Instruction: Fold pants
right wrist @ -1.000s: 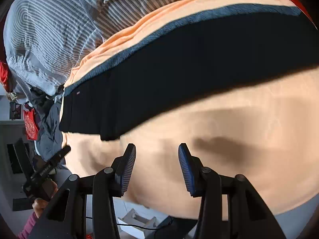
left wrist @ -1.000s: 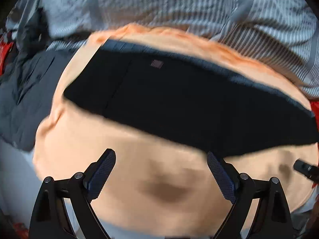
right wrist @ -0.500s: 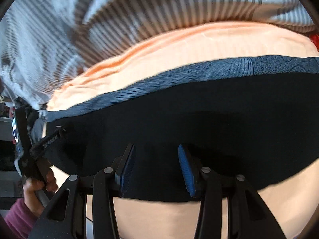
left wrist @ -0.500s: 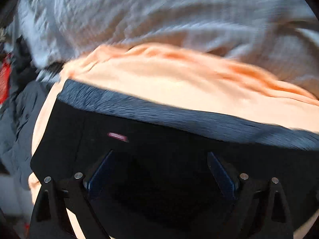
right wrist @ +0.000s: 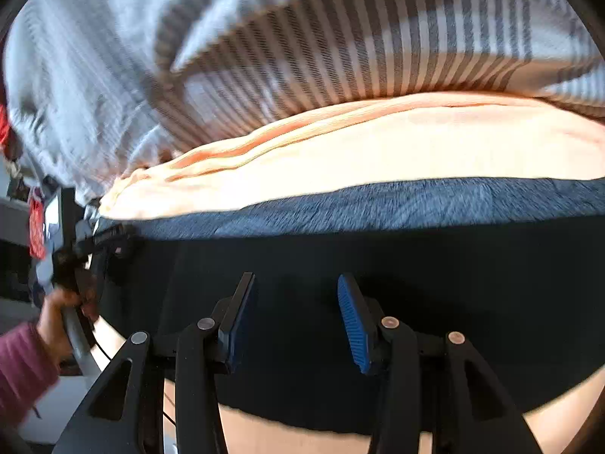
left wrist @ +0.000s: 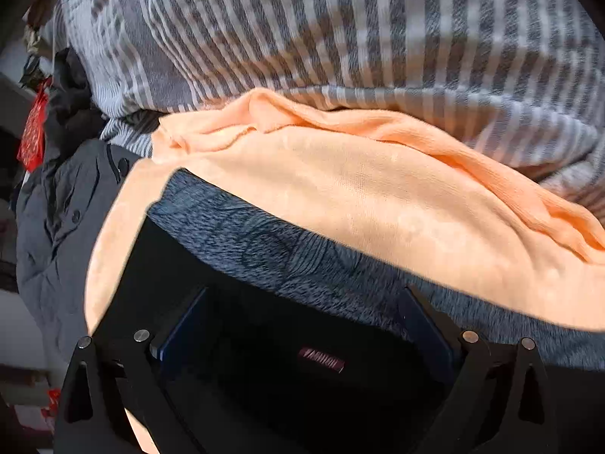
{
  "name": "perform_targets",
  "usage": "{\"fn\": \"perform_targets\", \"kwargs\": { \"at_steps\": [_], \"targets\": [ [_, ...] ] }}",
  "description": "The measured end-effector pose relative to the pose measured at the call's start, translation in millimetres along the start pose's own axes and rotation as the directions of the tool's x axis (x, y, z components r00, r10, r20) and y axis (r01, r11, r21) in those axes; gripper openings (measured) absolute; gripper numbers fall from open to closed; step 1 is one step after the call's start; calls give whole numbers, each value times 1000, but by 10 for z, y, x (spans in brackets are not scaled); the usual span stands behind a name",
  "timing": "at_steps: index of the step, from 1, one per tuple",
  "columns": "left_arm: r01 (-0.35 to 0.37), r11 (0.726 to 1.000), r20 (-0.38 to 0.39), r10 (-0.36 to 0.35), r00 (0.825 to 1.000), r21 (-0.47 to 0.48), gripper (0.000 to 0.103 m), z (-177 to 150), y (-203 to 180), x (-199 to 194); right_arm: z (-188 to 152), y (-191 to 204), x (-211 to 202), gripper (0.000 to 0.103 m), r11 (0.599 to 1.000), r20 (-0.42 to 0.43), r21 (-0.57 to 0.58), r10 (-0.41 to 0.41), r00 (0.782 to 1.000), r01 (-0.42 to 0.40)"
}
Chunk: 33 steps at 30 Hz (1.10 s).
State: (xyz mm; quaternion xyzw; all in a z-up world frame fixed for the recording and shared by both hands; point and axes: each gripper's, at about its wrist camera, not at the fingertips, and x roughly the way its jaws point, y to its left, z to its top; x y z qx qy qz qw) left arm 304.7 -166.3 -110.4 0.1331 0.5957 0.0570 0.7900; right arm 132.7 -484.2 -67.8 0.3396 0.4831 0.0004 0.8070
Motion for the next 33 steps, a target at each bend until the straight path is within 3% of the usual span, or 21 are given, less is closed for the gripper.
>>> {"fn": "perform_targets", "kwargs": {
  "at_steps": [2, 4, 6, 8, 11, 13, 15, 18, 21, 23, 25, 27, 31, 32, 33],
  "targets": [
    [-22, 1000, -6, 22, 1000, -10, 100, 0, -50, 61, 116, -68, 130, 48, 1000, -13, -2, -7, 1000, 7],
    [-36, 999, -12, 36, 999, -1, 100, 21, -74, 30, 193, -179, 150, 48, 995, 26, -25, -96, 995, 97],
    [-21, 999, -5, 22, 1000, 32, 100, -1, -83, -102, 224, -378, 69, 48, 990, 47, 61, -128, 991, 125],
    [6, 997, 25, -8, 1000, 77, 100, -80, -92, -299, 198, -572, -119, 48, 982, 68, 162, -105, 992, 93],
    [52, 978, 66, -67, 996, 200, 100, -381, -186, -644, 50, -562, -338, 48, 989, 63, 134, -71, 995, 62],
    [59, 960, 72, -82, 994, 275, 100, -644, -264, -774, -122, -487, -416, 48, 990, 35, 135, 36, 999, -41],
    [65, 950, 43, -82, 996, 304, 100, -857, -282, -753, -355, -306, -370, 48, 968, -25, 154, 203, 979, -196],
    [115, 957, -19, -114, 993, 265, 100, -1038, -175, -650, -745, 95, -99, 48, 906, -134, 198, 402, 906, -373],
    [123, 959, -20, -122, 992, 254, 100, -1151, -108, -599, -1079, 545, 289, 48, 862, -213, 221, 500, 840, -457],
    [102, 957, -20, -100, 995, 271, 100, -1195, -82, -489, -1210, 743, 520, 48, 839, -215, 243, 536, 816, -487],
    [148, 949, -17, -149, 989, 278, 101, -1207, -20, -378, -1296, 875, 791, 48, 809, -203, 303, 570, 796, -503],
    [187, 942, -14, -191, 982, 278, 102, -1178, 28, -343, -1330, 1012, 964, 48, 801, -193, 323, 578, 793, -504],
    [222, 930, 2, -233, 972, 292, 102, -1186, 64, -332, -1258, 1094, 1100, 46, 801, -136, 321, 568, 812, -506],
    [227, 929, 6, -239, 971, 293, 102, -1188, 70, -332, -1239, 1108, 1126, 45, 797, -121, 337, 565, 816, -502],
    [229, 928, 6, -242, 970, 294, 102, -1184, 77, -328, -1234, 1090, 1128, 36, 794, -113, 353, 561, 820, -495]
  ]
}}
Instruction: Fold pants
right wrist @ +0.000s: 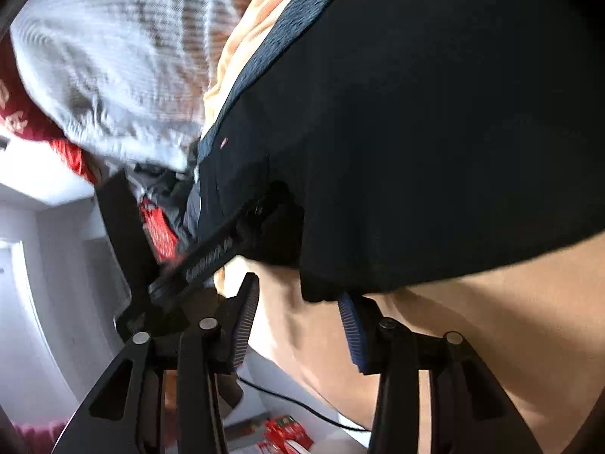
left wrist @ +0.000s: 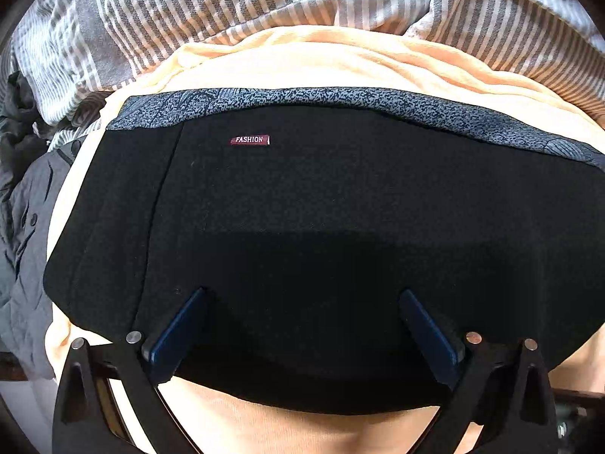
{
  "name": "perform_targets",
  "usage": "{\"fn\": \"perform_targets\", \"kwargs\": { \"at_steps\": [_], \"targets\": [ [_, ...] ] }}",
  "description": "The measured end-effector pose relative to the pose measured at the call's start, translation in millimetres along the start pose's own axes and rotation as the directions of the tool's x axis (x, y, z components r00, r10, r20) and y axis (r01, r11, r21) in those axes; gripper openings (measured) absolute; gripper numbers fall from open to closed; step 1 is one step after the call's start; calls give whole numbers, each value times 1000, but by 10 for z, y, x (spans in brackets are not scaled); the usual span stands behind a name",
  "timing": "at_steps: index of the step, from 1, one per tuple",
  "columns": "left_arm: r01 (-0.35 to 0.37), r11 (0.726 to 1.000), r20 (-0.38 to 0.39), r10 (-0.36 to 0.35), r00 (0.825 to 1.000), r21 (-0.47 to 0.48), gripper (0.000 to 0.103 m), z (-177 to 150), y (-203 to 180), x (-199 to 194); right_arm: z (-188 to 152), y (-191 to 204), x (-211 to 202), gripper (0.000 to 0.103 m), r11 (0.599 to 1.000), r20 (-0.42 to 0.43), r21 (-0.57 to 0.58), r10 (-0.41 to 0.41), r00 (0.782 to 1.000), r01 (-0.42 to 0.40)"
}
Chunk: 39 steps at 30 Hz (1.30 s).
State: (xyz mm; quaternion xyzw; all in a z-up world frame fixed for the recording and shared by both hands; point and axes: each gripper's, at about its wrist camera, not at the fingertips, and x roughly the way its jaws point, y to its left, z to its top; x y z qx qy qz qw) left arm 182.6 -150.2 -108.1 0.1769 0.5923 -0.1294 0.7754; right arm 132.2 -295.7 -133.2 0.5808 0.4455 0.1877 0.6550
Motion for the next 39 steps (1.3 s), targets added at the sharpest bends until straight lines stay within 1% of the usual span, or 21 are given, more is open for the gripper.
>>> {"fn": "perform_targets", "kwargs": {
  "at_steps": [1, 2, 3, 6, 8, 11, 12, 14, 17, 20, 23, 24, 26, 27, 29, 30, 32, 33, 36, 38, 39],
  "targets": [
    [1, 1000, 0, -1, 1000, 1, 102, 0, 0, -1, -16, -28, -28, 19, 1000, 6, 22, -11, 1000, 11],
    [3, 1000, -1, -3, 1000, 1, 102, 0, 2, 0, -18, -71, -32, 10, 999, 6, 45, -22, 1000, 22],
    [4, 1000, -1, -4, 1000, 3, 102, -10, -13, -10, -15, -90, -68, 6, 998, 8, 55, -11, 1000, 11],
    [10, 1000, 6, -10, 1000, 13, 102, -8, 78, 20, -78, -8, -203, 5, 1000, 23, 8, -6, 1000, 6],
    [7, 1000, 14, -8, 1000, 20, 102, -18, 72, 20, -129, 30, -216, 4, 999, 16, -31, -45, 999, 45],
    [-2, 1000, 24, 1, 1000, 24, 102, -29, 82, 38, -188, -163, -177, 4, 995, -7, -2, -100, 995, 100],
    [-5, 1000, 27, 4, 1000, 25, 102, -33, 78, 39, -201, -208, -172, 0, 992, -13, 7, -122, 992, 122],
    [-11, 1000, 25, 11, 1000, 26, 102, -29, 70, 29, -250, -273, -205, 0, 982, -29, 13, -186, 982, 186],
    [-36, 999, -7, 36, 999, 31, 102, -27, -16, -52, -308, -173, -414, 3, 981, -23, -30, -191, 981, 190],
    [3, 1000, 6, -3, 1000, 24, 102, -86, -127, -246, -248, 35, -696, 3, 950, 42, -133, -278, 960, 282],
    [38, 999, 8, -39, 999, 38, 102, -172, -340, -370, -58, 115, -915, 3, 923, 107, -158, -336, 936, 350],
    [29, 998, 2, -29, 1000, 50, 102, -196, -415, -357, 20, 123, -963, 3, 914, 127, -159, -356, 926, 374],
    [-26, 997, -26, 28, 999, 70, 102, -251, -511, -242, 166, 103, -1082, 3, 893, 169, -147, -401, 900, 426],
    [-51, 997, -52, 55, 997, 64, 102, -288, -531, -132, 228, 81, -1130, 3, 890, 183, -136, -409, 894, 435],
    [-48, 998, -23, 49, 999, 42, 102, -338, -506, -71, 323, -11, -1237, 3, 870, 211, -117, -450, 868, 480],
    [-54, 997, 1, 54, 999, 45, 102, -363, -515, -72, 365, -91, -1267, 0, 867, 211, -103, -460, 863, 487],
    [-65, 996, 0, 65, 998, 53, 102, -367, -535, -83, 390, -190, -1314, 0, 912, 196, -46, -391, 899, 407],
    [-65, 997, -14, 66, 998, 51, 102, -350, -535, -84, 386, -220, -1363, 0, 922, 199, -22, -376, 905, 388],
    [-76, 996, -53, 78, 996, 46, 102, -259, -486, -66, 328, -153, -1434, 2, 919, 207, -42, -377, 903, 393],
    [-91, 995, -64, 94, 994, 49, 102, -230, -503, -87, 260, -157, -1539, 9, 929, 190, -37, -355, 915, 368],
    [-96, 994, -67, 99, 993, 48, 102, -201, -516, -108, 238, -155, -1572, 17, 933, 185, -34, -346, 920, 358]
  ]
}}
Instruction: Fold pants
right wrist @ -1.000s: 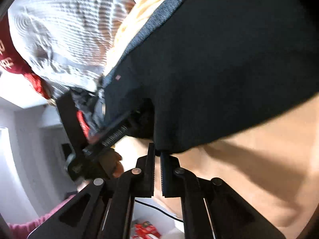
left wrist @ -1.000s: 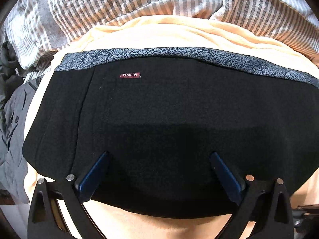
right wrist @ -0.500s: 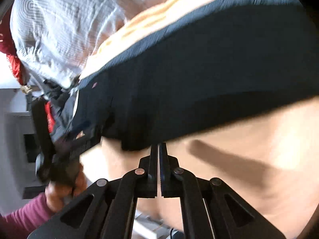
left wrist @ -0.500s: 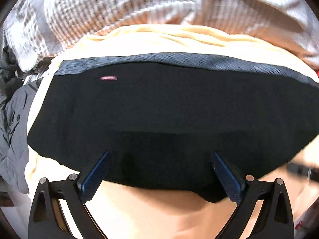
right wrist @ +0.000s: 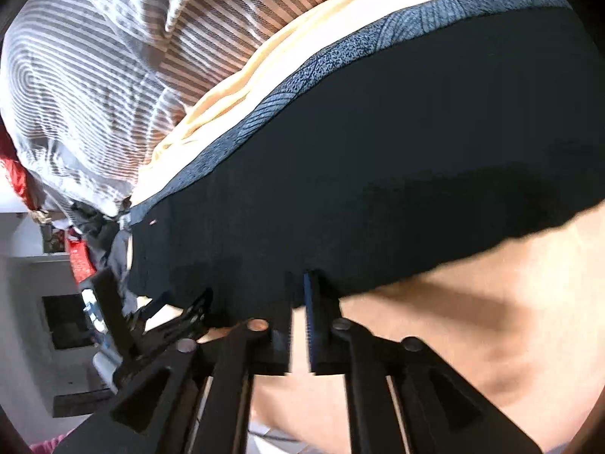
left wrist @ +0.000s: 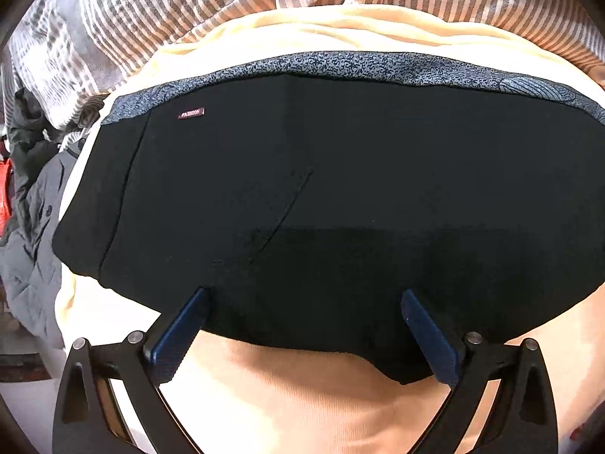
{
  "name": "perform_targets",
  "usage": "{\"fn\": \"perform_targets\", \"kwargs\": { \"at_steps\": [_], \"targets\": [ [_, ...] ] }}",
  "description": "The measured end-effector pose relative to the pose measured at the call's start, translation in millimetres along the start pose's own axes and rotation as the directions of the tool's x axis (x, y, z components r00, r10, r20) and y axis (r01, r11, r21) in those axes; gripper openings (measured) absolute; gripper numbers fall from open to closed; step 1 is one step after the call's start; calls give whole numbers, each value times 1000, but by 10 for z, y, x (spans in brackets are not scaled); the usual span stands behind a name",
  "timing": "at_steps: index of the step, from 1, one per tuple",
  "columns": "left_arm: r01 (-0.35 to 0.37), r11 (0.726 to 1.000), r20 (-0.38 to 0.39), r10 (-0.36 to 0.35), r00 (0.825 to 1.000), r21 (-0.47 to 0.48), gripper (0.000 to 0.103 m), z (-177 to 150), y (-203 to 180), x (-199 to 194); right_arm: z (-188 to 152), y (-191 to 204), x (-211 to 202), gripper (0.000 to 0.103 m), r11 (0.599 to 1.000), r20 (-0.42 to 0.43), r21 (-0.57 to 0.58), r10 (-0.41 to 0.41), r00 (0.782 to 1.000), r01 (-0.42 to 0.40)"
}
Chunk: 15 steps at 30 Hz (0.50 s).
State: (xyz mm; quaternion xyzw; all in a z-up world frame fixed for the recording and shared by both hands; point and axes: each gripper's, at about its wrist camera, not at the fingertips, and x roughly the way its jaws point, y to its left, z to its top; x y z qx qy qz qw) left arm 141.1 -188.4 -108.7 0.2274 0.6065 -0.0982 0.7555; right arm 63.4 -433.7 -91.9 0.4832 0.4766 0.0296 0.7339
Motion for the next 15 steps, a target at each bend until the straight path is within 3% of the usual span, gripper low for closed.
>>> {"fn": "perform_targets", "kwargs": {
  "at_steps": [3, 4, 11, 15],
  "targets": [
    [2, 1000, -11, -2, 1000, -16, 102, -13, -13, -58, -77, -39, -175, 45, 1000, 2, -4, -6, 1000, 6],
    [4, 1000, -14, -4, 1000, -20, 102, -21, -22, -84, -98, -48, -216, 50, 1000, 8, -10, -18, 1000, 18],
    [12, 1000, -8, -12, 1000, 5, 102, -87, -227, -331, -219, -222, -425, 51, 999, 1, 27, -22, 1000, 22],
    [51, 999, -11, -51, 999, -2, 102, -100, -363, -507, -249, -314, -505, 51, 998, 2, 52, -19, 1000, 19]
  ]
}}
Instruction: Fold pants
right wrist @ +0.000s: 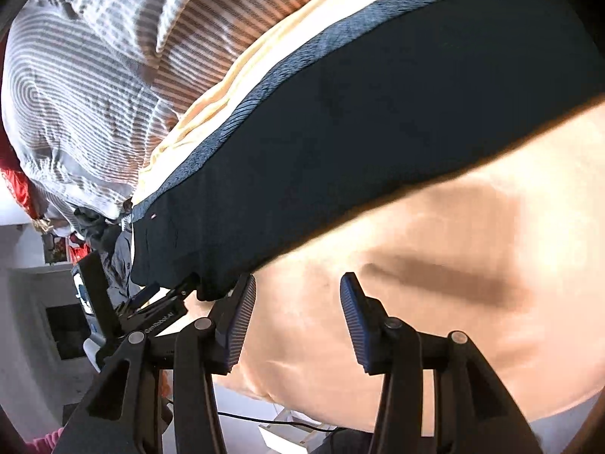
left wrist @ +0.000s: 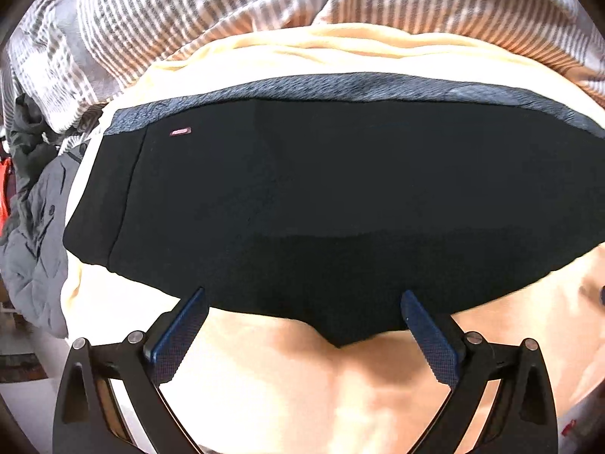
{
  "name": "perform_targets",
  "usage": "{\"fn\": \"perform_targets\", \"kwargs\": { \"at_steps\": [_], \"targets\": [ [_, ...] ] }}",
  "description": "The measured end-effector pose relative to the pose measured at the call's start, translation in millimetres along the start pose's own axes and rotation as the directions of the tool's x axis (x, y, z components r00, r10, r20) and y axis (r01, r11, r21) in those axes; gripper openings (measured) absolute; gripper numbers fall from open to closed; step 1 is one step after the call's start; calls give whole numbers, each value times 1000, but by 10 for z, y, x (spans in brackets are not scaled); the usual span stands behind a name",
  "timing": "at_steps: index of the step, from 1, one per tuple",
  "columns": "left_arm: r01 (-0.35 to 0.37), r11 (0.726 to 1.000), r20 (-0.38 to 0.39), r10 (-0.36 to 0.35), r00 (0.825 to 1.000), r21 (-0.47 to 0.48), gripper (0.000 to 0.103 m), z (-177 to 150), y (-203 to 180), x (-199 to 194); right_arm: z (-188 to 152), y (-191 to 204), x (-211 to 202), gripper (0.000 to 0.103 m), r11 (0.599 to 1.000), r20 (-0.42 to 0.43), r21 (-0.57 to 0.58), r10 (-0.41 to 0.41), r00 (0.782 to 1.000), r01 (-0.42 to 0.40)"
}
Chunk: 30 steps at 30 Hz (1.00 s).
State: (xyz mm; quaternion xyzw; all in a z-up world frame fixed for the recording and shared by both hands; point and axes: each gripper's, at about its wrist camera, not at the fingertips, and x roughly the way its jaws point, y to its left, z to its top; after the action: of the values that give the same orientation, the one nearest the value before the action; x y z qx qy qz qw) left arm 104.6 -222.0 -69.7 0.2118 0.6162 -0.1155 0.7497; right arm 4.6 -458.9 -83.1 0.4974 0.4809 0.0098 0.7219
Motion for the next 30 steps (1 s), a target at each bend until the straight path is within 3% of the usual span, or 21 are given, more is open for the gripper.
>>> {"fn": "perform_targets", "kwargs": {
  "at_steps": [11, 15, 19, 22, 23, 25, 28, 30],
  "targets": [
    [129, 988, 25, -132, 991, 86, 102, 64, -781, -452, 76, -378, -319, 53, 998, 36, 51, -25, 999, 23],
    [176, 974, 36, -183, 982, 144, 102, 163, -1174, -576, 194, -617, -588, 53, 994, 107, 80, -80, 991, 72],
    [192, 959, 43, -205, 978, 207, 102, 341, -1446, -582, 397, -942, -951, 53, 978, 215, 168, -161, 963, 126],
    [186, 952, 43, -202, 978, 242, 102, 487, -1638, -544, 535, -1216, -1237, 52, 952, 301, 263, -235, 924, 157],
    [186, 951, 41, -202, 979, 246, 102, 532, -1698, -529, 583, -1305, -1321, 50, 944, 322, 290, -249, 913, 156],
    [189, 951, 36, -204, 978, 243, 102, 598, -1794, -506, 674, -1430, -1422, 28, 937, 352, 315, -266, 897, 154],
    [185, 953, 25, -197, 980, 241, 102, 666, -1897, -446, 879, -1584, -1428, 23, 931, 362, 315, -296, 884, 183],
    [169, 953, 19, -179, 984, 250, 102, 682, -2020, -420, 981, -1689, -1364, 23, 928, 349, 318, -305, 886, 194]
  ]
}}
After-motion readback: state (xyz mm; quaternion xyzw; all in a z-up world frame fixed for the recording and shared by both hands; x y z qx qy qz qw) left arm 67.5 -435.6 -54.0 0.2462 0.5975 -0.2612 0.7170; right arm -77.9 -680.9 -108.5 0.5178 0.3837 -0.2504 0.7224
